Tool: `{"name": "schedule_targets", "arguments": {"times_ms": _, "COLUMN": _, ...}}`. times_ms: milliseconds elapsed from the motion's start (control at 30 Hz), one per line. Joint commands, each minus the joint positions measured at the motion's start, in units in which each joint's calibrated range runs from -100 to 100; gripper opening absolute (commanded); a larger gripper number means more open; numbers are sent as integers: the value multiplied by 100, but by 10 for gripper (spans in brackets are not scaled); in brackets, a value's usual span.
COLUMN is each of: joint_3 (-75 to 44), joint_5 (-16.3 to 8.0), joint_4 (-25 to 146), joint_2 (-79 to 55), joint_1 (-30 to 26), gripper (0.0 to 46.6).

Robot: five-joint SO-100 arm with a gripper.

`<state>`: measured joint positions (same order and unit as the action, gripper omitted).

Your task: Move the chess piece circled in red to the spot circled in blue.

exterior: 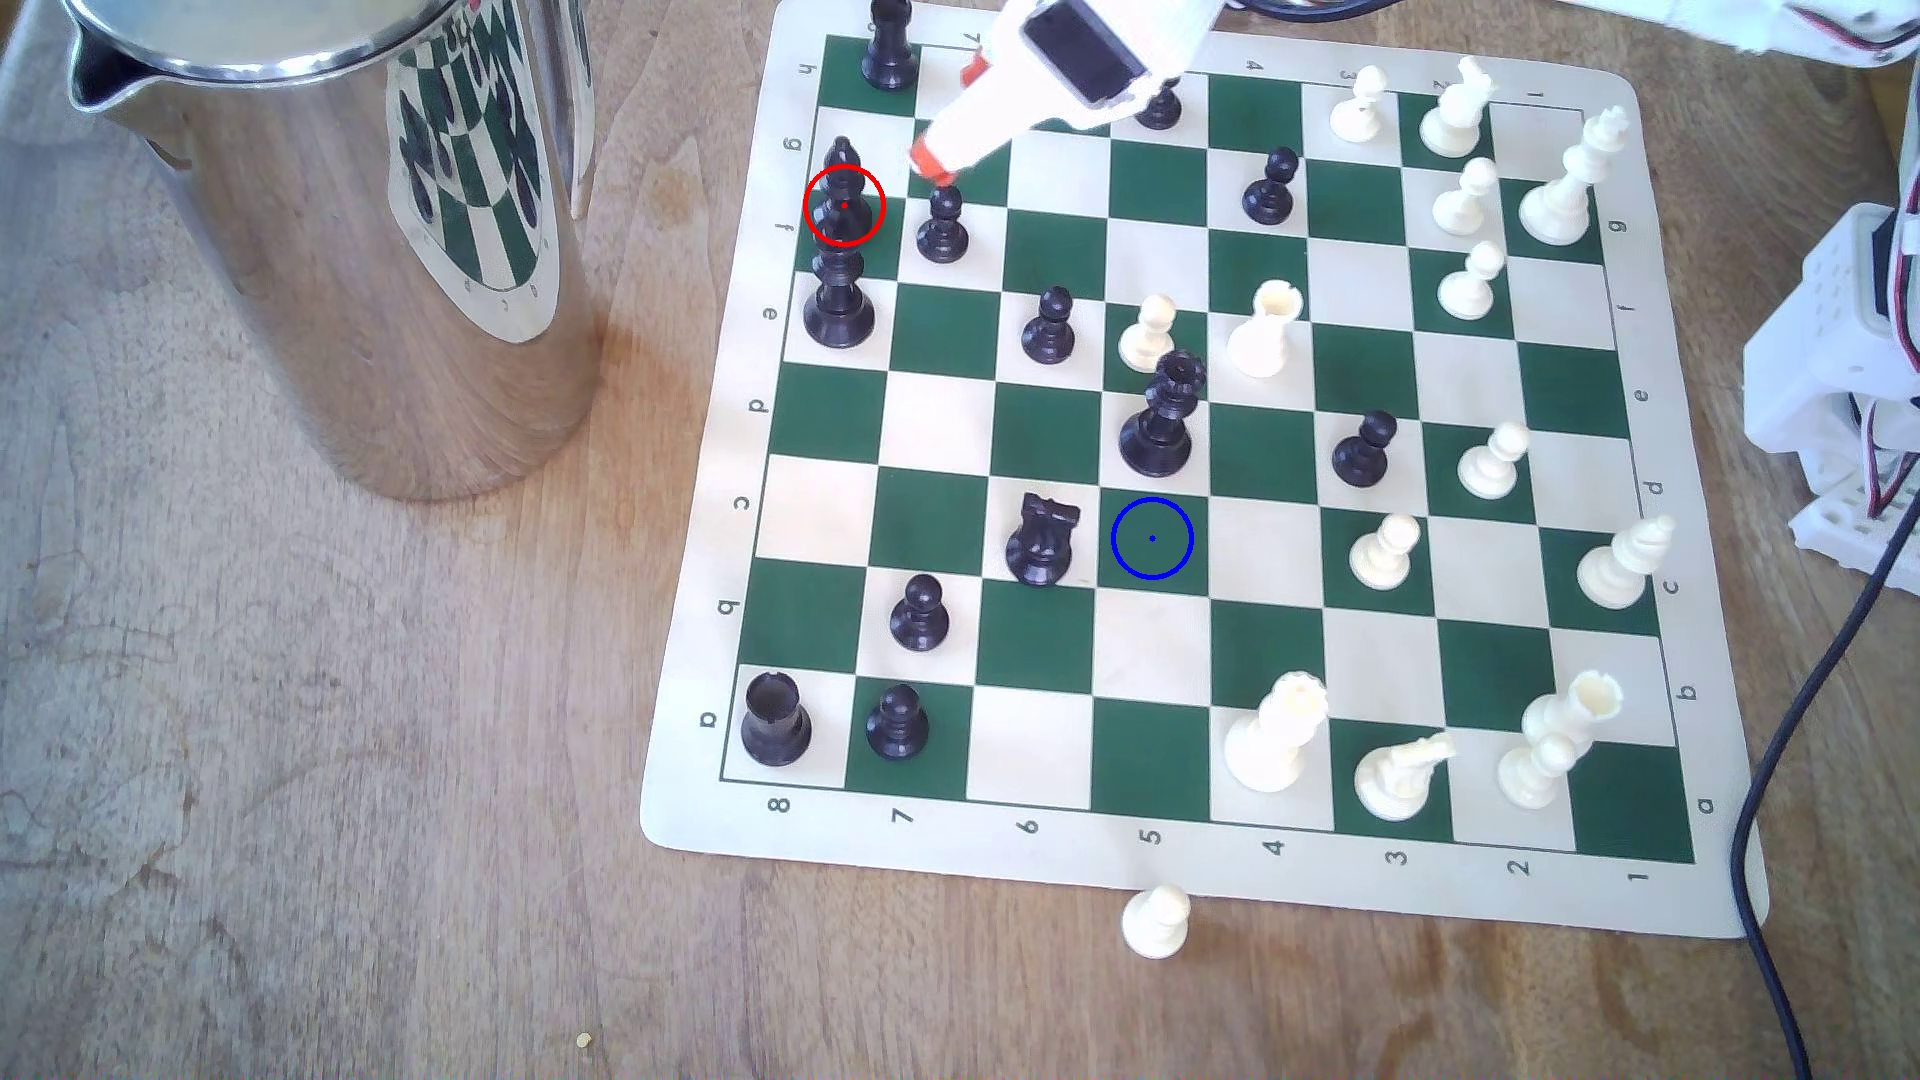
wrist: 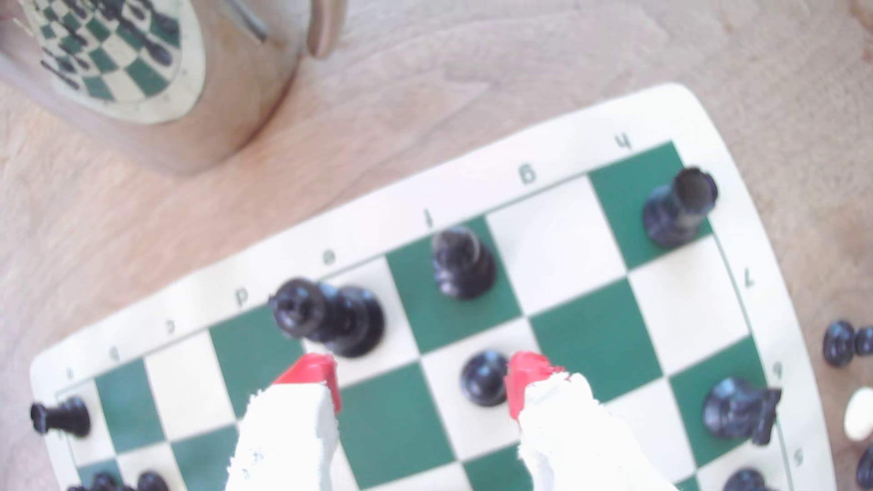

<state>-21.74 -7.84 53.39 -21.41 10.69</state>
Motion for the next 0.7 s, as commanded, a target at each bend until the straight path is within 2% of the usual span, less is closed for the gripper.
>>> {"name": "schedule_targets", "arguments": {"times_ms": 0, "joint_3": -646, "joint_5": -39, "joint_4": -425, "joint_2": 2, "joint_1": -2, "gripper": 198}}
{"name": "schedule_targets", "arguments": {"times_ms": 667, "joint_3": -1299, "joint_5": -68, "joint_4": -1285, "joint_2": -1238, "joint_1": 178, "gripper": 182}}
